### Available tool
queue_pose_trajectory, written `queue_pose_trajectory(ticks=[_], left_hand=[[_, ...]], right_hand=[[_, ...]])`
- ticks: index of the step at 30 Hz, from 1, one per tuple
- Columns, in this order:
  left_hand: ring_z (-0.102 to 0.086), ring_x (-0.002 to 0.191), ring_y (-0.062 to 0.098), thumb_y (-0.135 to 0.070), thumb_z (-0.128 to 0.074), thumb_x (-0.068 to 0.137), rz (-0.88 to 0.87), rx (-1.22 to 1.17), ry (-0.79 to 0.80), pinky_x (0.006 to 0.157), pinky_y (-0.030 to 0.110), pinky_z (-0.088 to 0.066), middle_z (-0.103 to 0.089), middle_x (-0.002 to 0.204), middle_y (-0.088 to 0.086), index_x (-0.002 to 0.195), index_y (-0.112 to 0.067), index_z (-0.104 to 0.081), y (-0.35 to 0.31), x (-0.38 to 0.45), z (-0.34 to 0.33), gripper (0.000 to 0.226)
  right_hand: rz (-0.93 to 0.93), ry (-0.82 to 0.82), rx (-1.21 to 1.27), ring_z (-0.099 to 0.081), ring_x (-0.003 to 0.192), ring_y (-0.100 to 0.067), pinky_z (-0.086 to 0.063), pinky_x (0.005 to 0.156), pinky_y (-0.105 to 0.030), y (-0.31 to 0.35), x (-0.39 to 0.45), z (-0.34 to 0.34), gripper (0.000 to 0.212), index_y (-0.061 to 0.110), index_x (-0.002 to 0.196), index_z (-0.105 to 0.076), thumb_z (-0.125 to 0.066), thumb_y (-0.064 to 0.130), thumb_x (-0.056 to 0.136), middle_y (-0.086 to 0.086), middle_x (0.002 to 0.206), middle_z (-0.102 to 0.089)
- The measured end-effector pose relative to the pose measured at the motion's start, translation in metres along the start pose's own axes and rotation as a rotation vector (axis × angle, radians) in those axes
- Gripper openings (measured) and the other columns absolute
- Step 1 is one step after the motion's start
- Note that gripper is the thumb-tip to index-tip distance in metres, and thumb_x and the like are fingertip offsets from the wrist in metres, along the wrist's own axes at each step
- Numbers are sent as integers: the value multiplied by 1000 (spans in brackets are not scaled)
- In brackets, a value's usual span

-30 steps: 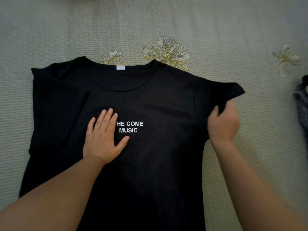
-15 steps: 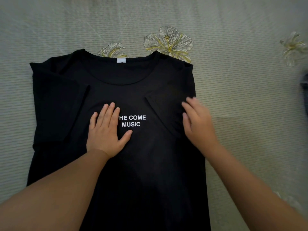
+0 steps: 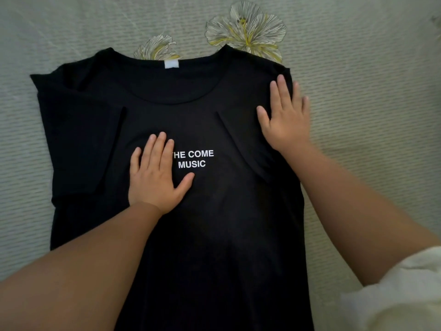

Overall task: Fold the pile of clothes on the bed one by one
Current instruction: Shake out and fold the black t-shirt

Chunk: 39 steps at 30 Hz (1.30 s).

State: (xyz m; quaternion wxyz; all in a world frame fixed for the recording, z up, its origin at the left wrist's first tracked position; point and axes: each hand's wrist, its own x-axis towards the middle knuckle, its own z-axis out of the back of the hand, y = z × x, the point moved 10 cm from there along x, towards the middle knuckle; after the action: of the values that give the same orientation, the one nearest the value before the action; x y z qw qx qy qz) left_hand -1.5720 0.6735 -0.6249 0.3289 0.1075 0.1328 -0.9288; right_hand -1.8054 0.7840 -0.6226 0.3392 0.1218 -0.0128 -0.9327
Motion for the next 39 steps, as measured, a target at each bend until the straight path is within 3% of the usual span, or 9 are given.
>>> queue_pose_trajectory(ticks=[3,7,13,23,28,31,34,37,39], left_hand=[[-1,142,19,-55,-32,83,-3,14,8,112,36,7,-9,154,8,145,-7,-16,1,0,-1,80],[2,142,19,-54,-32,84,-12,24,30,112,37,6,-5,155,7,145,-7,-13,-1,0,-2,80],[-1,142,21,-53,-35,85,-35,17,-15,112,40,3,-8,154,9,145,-6,-15,-2,0,-1,78],[-1,142,17,-49,-47,88,-65,-151,-39,112,34,5,-8,155,6,145,-9,-16,-1,-4,6,76],[-7,142,22,-39,-50,89,-320,9,-26,113,36,-2,-15,153,10,144,-5,-20,-19,-31,18,71],[-2,142,18,-42,-45,90,-335,79,63,113,36,-2,-10,154,5,145,-9,-17,-25,-78,-2,70],[2,142,16,-45,-40,91,-308,85,112,113,34,2,-6,155,3,146,-12,-13,-28,-148,-32,70],[1,142,16,-47,-41,91,-262,73,119,111,33,6,-9,154,5,145,-10,-16,-28,-222,-55,70],[-4,141,19,-47,-45,89,-204,40,123,110,35,3,-15,153,9,143,-7,-23,-24,-266,-66,71]], right_hand=[[21,-45,101,-1,142,-33,-2,111,-53,5,-26,9,56,14,146,-19,-35,36,97,-11,155,-6],[8,-180,208,-26,131,-45,-15,101,-63,20,-128,12,52,-2,131,-44,-39,26,88,-28,139,-36],[-25,85,-21,-54,114,-39,-35,89,-64,46,-236,-45,50,8,117,-61,-39,33,80,-17,126,-56],[-77,37,37,-52,118,-36,-33,93,-61,40,-237,-42,55,11,120,-60,-35,38,79,-13,130,-55],[-60,-19,94,-37,131,-34,-20,105,-57,39,-241,-47,51,12,131,-49,-45,35,86,-12,142,-41],[-61,23,123,-13,141,-27,-1,111,-51,38,-244,-57,56,17,142,-30,-44,36,91,-7,153,-20],[-26,61,66,2,143,-23,7,111,-49,39,-243,-62,59,20,147,-14,-32,40,94,-4,156,-3],[92,115,65,2,143,-25,3,112,-49,42,-248,-59,59,17,147,-13,-32,39,96,-8,156,-1],[219,94,89,-12,142,-28,-7,112,-49,42,-272,-49,54,12,143,-28,-41,32,94,-13,153,-15]])
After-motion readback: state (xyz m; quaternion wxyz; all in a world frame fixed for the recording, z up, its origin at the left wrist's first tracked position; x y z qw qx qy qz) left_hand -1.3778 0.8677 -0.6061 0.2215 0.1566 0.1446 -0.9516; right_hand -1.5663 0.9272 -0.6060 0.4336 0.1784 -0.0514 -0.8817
